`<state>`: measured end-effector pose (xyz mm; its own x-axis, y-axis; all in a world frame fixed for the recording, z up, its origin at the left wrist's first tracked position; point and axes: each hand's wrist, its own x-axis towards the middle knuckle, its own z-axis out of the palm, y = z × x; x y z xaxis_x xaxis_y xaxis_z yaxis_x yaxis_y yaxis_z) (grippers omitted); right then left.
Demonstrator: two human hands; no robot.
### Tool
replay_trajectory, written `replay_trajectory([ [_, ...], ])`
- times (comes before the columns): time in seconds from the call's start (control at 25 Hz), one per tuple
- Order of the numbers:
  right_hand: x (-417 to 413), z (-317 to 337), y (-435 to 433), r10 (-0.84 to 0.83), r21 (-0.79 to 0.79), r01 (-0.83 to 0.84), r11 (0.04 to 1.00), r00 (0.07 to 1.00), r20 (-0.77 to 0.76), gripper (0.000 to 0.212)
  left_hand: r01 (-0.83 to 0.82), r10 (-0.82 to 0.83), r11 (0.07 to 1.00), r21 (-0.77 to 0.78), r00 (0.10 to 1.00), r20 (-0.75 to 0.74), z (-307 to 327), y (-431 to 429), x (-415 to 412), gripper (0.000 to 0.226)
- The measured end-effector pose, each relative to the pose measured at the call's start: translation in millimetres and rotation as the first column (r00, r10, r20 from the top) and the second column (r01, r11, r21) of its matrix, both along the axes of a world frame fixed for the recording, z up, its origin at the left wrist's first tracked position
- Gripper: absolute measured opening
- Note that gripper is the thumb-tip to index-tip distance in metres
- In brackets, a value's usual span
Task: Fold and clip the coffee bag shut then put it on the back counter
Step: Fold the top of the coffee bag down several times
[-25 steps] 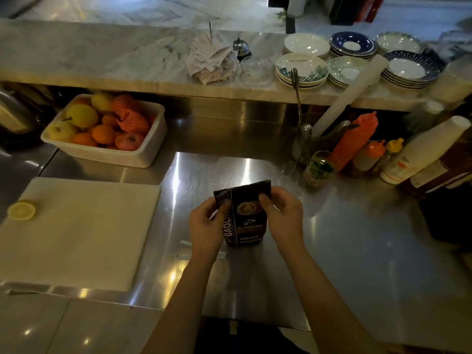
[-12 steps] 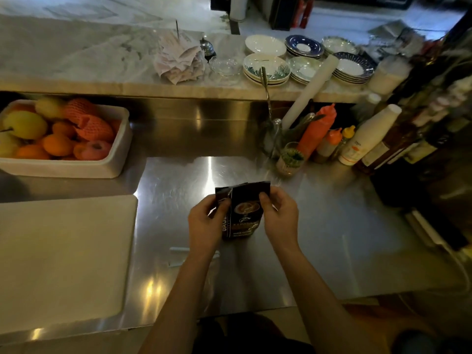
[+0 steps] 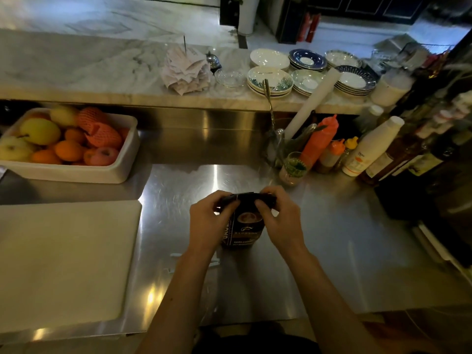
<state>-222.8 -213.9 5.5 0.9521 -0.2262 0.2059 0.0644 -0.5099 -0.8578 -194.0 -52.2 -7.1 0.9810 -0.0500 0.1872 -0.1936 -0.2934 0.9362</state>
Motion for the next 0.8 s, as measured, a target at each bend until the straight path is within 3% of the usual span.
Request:
replay_trajectory([
  [0.12,8,2,-8,0.110,-0.048,-0.109,0.993,0.994,0.012,0.008,-0.047,0.047,0.999,0.018,0.998,-0.034,-2,-7,-1,0.009],
  [0.4,21,2,-10,0.133,-0.024,-0.133,0.991,0.991,-0.007,0.002,-0.147,0.140,0.988,-0.049,0.981,-0.131,-2,-35,-13,0.017],
  [0.6,25,-1,-9,0.182,-0.011,-0.182,0.983,0.983,-0.032,0.002,-0.325,0.321,0.945,-0.040,0.943,-0.091,-8,-44,-13,0.009],
  [0.8,33,-2,-6,0.153,-0.030,-0.157,0.987,0.983,-0.096,0.010,-0.367,0.366,0.930,-0.015,0.929,-0.063,-15,-54,-12,0.014],
])
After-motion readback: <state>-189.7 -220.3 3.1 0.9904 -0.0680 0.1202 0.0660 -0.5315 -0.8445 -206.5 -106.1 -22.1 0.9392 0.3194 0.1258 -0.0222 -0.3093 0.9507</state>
